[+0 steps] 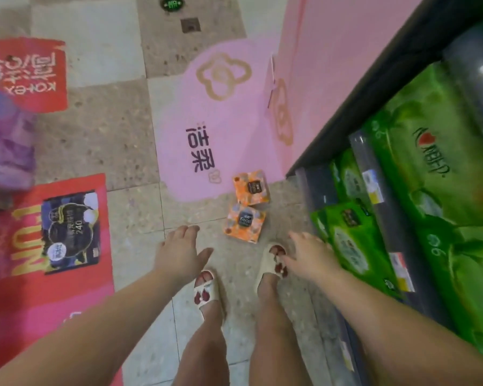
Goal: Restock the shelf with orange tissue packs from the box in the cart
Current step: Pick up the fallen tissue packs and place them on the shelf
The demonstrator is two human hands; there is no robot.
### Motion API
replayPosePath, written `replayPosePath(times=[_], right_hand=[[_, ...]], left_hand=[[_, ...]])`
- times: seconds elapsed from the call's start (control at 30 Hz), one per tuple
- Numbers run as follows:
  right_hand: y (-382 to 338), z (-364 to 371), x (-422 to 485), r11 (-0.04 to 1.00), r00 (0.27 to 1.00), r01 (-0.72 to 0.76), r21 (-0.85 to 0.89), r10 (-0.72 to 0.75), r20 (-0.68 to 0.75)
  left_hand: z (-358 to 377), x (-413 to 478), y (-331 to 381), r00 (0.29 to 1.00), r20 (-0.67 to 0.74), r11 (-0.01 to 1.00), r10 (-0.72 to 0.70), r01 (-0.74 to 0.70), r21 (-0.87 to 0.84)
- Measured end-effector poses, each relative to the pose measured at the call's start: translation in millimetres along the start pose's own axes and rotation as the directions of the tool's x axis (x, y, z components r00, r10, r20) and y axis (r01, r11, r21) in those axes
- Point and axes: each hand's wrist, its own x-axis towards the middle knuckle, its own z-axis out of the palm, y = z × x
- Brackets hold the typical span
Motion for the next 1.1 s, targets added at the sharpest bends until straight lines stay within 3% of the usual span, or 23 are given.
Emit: replayPosePath(times=[0.1, 0.5, 0.77, 0.93, 1.03, 1.1], right_hand=[[10.2, 13.4, 66.3, 0.999, 0.998, -0.027, 0.021, 0.026, 0.062], [42.2, 124.8, 320.5, 0.982, 0.966, -0.12, 0.148, 0.081, 0.246], [54.9, 222.8, 419.5, 0.884, 0.928, -0.288, 0.368, 0.162, 0.336], [64.3, 278.6, 458.8, 0.715, 0.922, -0.352, 0.604, 0.153, 0.356], [54.7, 295.9, 468.9, 0.523, 0.937, -0.336, 0.783, 0.103, 0.333], [47.5, 300.9, 468.0, 0.477, 0.934, -0.358, 0.803, 0.183, 0.307]], left_hand=[[24.9, 54.5, 7.7, 0.997, 0.078, 1.0, 0.01, -0.011, 0.005], [179.2, 266.2, 8.0, 0.961, 0.234, 0.974, -0.145, 0.18, -0.136], [270.6, 364.1, -2.2, 0.919, 0.339, 0.928, -0.2, 0.289, -0.235], [305.6, 406.7, -5.1, 0.907, 0.349, 0.861, -0.237, 0.362, -0.358], [324.6, 418.4, -7.1, 0.864, 0.462, 0.695, -0.202, 0.459, -0.554], [332.1, 414.6, -7.3, 0.877, 0.435, 0.618, -0.206, 0.461, -0.637]])
